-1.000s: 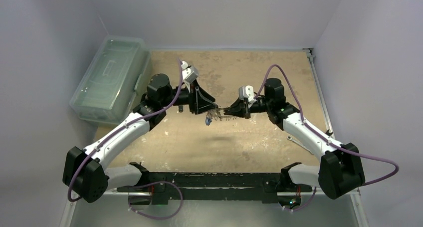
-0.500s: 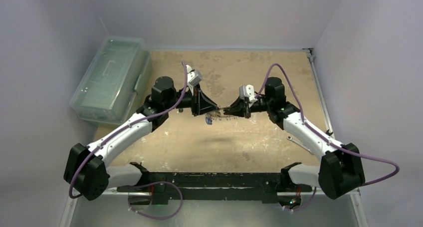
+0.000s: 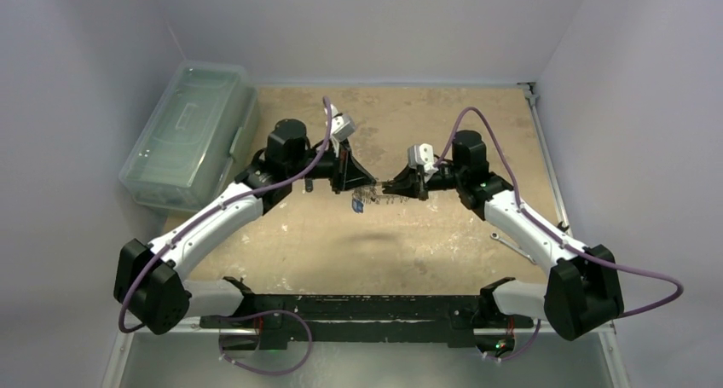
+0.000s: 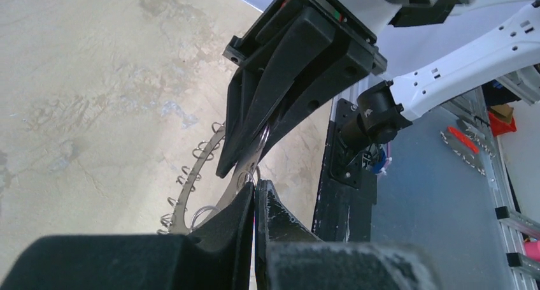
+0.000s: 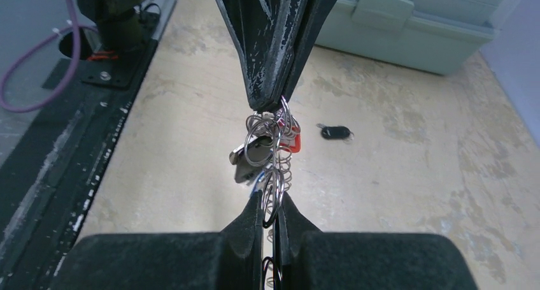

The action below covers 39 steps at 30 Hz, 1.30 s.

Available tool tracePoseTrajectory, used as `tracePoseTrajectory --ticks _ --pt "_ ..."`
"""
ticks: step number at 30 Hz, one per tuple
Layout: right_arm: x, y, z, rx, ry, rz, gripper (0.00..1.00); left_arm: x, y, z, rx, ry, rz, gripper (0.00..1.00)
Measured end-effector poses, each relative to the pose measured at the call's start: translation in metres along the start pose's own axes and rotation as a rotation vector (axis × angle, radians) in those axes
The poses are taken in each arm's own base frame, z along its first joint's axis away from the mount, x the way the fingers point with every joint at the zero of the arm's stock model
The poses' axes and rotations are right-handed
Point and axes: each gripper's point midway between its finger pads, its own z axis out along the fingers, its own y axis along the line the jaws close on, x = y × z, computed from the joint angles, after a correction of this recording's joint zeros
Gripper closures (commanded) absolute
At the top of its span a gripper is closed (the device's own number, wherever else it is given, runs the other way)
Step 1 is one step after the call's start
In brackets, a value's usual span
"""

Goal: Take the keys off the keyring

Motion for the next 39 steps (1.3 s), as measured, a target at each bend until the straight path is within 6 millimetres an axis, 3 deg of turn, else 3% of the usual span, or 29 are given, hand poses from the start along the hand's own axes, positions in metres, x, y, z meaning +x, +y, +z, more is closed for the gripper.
tracePoseTrajectory --ticks 6,13,18,28,33,39 --pt "0.005 -0.012 -0.005 0.049 0.061 -0.051 1.0 0.004 0.005 0.013 -0.041 0.153 -0.045 1.0" --pt "0.038 -0.006 -0.01 0.039 0.18 -0.067 1.0 0.039 0.015 0.022 -0.067 0.32 -0.17 1.0" --pt "0.048 -0.001 -0.013 0.017 0.224 -0.118 1.0 0.056 0.022 0.018 -0.091 0.372 -0.272 1.0" --pt "0.053 -0.004 -0.013 0.001 0.259 -0.243 1.0 0.082 0.017 0.019 -0.003 0.428 -0.546 1.0" --pt "0.049 -0.007 -0.01 -0.006 0.25 -0.32 1.0 0.098 0.016 0.017 -0.01 0.469 -0.617 1.0" --pt "0.052 -0.002 -0.007 -0.026 0.249 -0.352 1.0 0.101 0.014 0.016 -0.002 0.482 -0.612 1.0"
